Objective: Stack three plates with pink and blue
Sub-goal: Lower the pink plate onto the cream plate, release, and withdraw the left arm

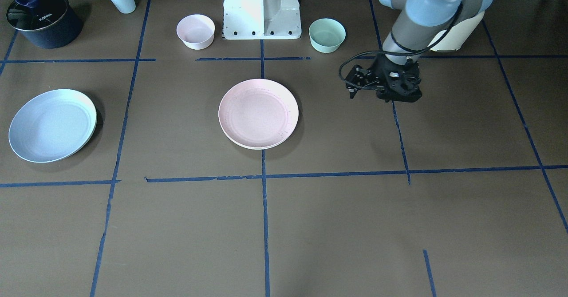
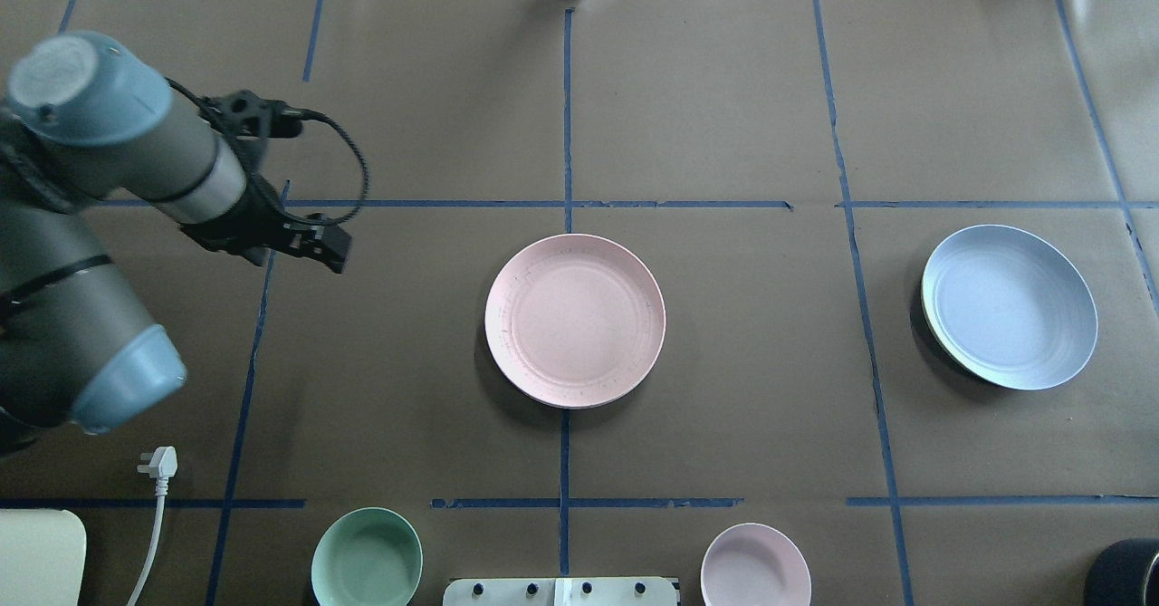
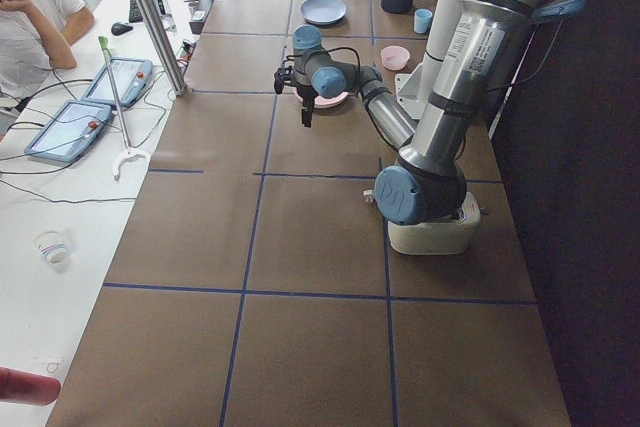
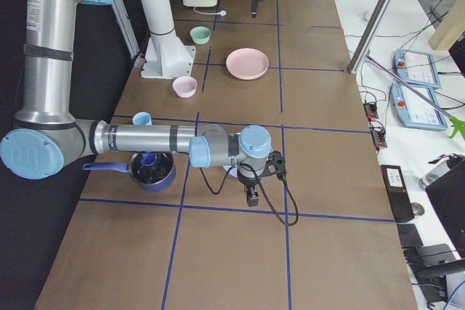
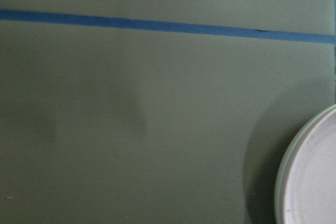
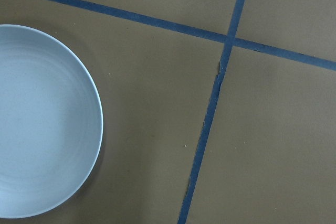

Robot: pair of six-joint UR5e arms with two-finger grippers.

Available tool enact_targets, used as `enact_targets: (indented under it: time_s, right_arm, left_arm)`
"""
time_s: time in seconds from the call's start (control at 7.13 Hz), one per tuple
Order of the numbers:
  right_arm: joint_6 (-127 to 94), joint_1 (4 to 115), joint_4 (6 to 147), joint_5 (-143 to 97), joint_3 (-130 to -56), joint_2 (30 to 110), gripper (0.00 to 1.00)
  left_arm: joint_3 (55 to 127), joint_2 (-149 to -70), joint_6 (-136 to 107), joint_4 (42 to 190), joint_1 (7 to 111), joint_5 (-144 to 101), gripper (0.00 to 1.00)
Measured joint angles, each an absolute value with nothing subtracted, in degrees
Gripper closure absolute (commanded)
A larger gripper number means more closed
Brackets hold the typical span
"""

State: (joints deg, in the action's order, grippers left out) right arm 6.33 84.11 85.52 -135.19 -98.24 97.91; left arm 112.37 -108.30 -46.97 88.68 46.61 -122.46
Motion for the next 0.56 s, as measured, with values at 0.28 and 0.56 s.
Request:
enact_targets:
  time_s: [0.28, 0.56]
  right_arm:
    - [5.16, 84.11, 85.50, -135.37, -98.50, 97.66, 0.00]
    - [2.81, 84.11, 85.44, -135.83, -99.39, 97.43, 0.00]
  left_arm:
    - [115.04, -97.05, -23.69, 85.13, 60.79, -130.23, 0.00]
    - [114.00, -85.45, -2.19, 84.64, 75.25, -134.24, 0.00]
